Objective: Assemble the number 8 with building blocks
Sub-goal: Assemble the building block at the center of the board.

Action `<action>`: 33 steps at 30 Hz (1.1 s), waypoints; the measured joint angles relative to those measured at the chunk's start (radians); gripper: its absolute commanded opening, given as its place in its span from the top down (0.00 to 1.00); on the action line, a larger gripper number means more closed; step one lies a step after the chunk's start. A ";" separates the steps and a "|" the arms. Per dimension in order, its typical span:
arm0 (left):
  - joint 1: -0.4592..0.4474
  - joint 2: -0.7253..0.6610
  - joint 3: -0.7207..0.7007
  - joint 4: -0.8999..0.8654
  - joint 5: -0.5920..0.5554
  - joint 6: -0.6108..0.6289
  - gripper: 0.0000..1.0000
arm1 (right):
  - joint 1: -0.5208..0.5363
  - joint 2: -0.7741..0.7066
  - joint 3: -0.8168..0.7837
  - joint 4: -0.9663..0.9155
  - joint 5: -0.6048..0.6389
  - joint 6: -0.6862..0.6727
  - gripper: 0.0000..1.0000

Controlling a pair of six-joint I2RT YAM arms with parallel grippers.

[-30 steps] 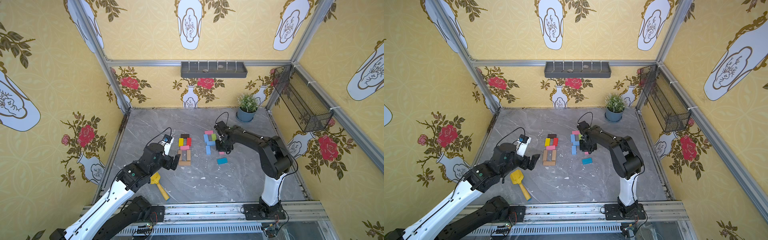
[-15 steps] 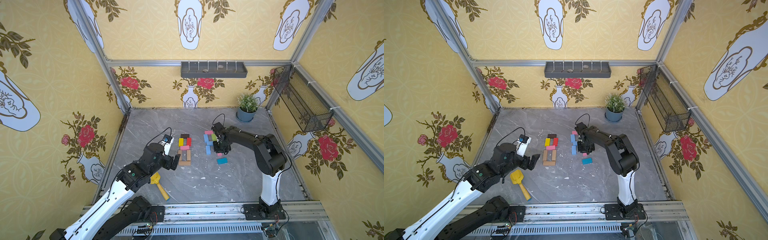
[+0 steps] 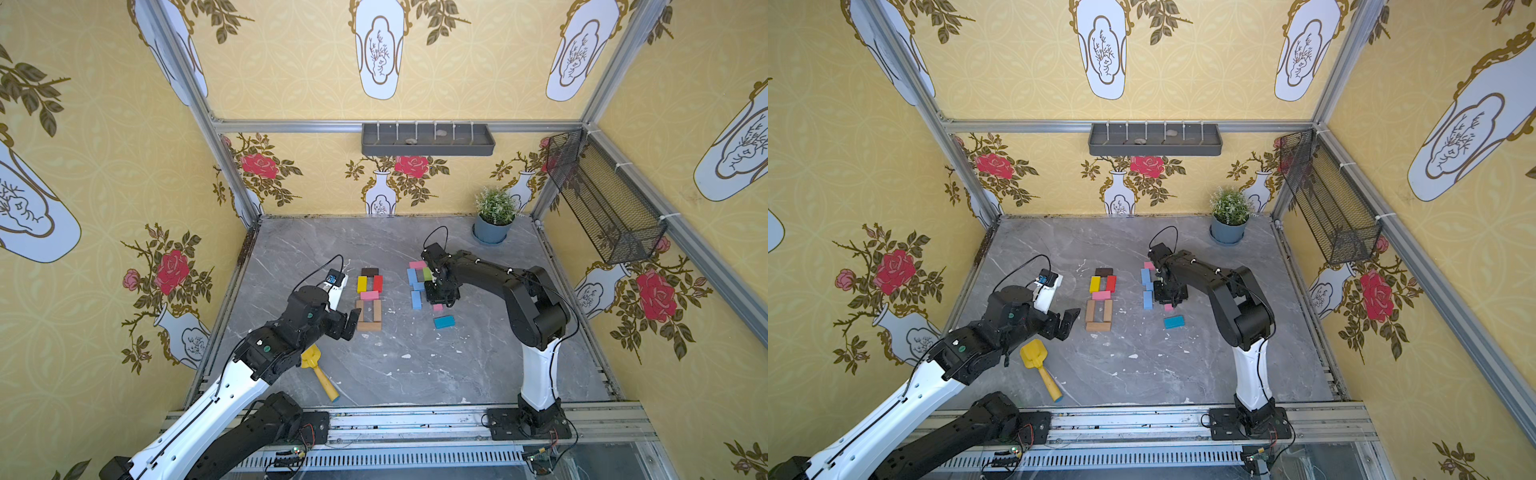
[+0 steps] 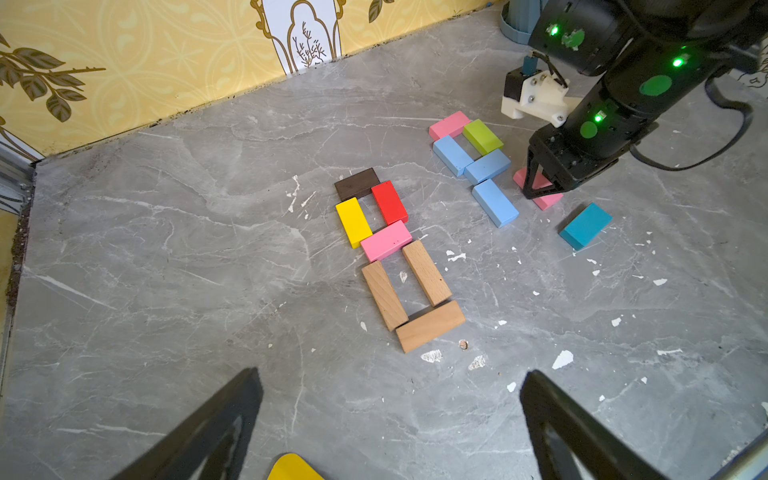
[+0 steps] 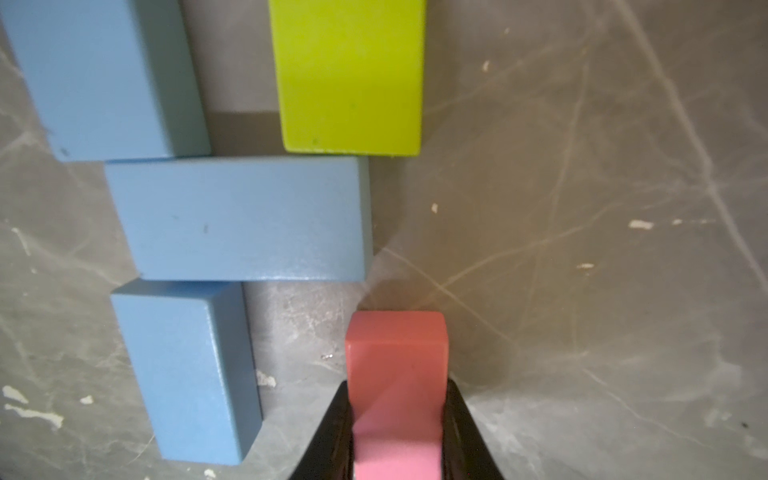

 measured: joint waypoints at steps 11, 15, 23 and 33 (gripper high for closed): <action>0.000 0.003 0.000 0.000 0.000 0.000 0.00 | -0.001 0.013 0.013 -0.002 0.010 0.000 0.73; 0.000 0.005 0.000 0.000 0.000 0.000 0.00 | -0.002 0.017 0.016 0.000 0.011 0.000 0.73; 0.000 0.008 0.000 0.000 0.000 0.000 0.00 | -0.005 0.024 0.019 -0.002 0.010 0.000 0.70; 0.000 0.009 0.000 0.000 0.000 0.000 0.00 | -0.005 0.030 0.023 -0.003 0.010 0.000 0.67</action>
